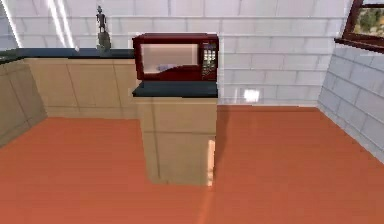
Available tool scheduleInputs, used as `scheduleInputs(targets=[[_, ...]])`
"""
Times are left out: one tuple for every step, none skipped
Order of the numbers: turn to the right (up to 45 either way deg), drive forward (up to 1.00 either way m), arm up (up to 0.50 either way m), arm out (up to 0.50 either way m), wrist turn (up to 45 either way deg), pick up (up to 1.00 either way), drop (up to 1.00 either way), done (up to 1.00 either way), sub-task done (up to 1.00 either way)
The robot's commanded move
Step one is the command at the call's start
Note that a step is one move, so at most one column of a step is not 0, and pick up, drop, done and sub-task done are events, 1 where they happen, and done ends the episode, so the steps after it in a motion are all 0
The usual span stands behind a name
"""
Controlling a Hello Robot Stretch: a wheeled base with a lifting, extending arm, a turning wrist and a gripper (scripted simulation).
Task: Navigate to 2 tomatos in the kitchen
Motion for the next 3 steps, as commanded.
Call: scheduleInputs(targets=[[33.0,0.0,0.0,0.0,0.0,0.0,0.0,0.0,0.0],[0.0,1.0,0.0,0.0,0.0,0.0,0.0,0.0,0.0],[45.0,0.0,0.0,0.0,0.0,0.0,0.0,0.0,0.0]])
